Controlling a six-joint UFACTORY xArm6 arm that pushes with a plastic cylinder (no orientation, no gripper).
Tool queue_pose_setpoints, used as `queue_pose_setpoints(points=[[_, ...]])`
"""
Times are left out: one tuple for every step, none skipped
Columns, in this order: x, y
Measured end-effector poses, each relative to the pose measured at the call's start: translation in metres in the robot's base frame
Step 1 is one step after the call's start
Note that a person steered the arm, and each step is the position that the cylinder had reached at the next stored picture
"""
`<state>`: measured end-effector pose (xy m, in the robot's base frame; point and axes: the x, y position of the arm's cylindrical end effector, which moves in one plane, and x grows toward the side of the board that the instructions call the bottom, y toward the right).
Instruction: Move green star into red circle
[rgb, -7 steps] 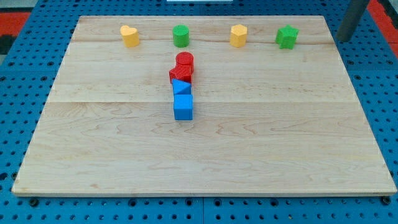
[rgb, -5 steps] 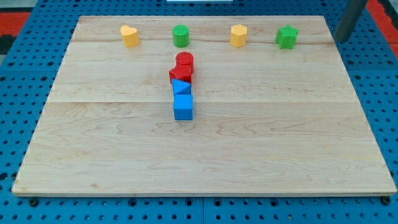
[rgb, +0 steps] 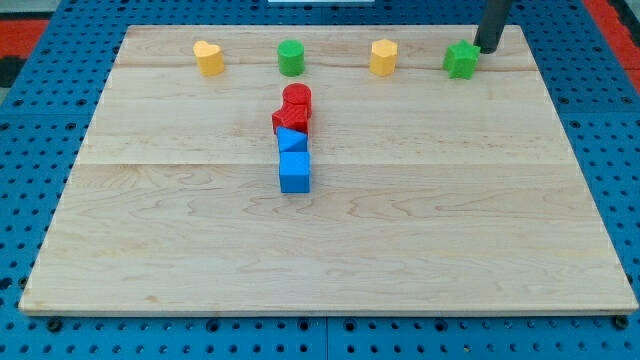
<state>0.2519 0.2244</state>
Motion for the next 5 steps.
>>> queue_pose_setpoints(points=[[0.021, -0.002], [0.003, 0.005], [0.025, -0.04], [0.035, -0.098], [0.055, -0.155]])
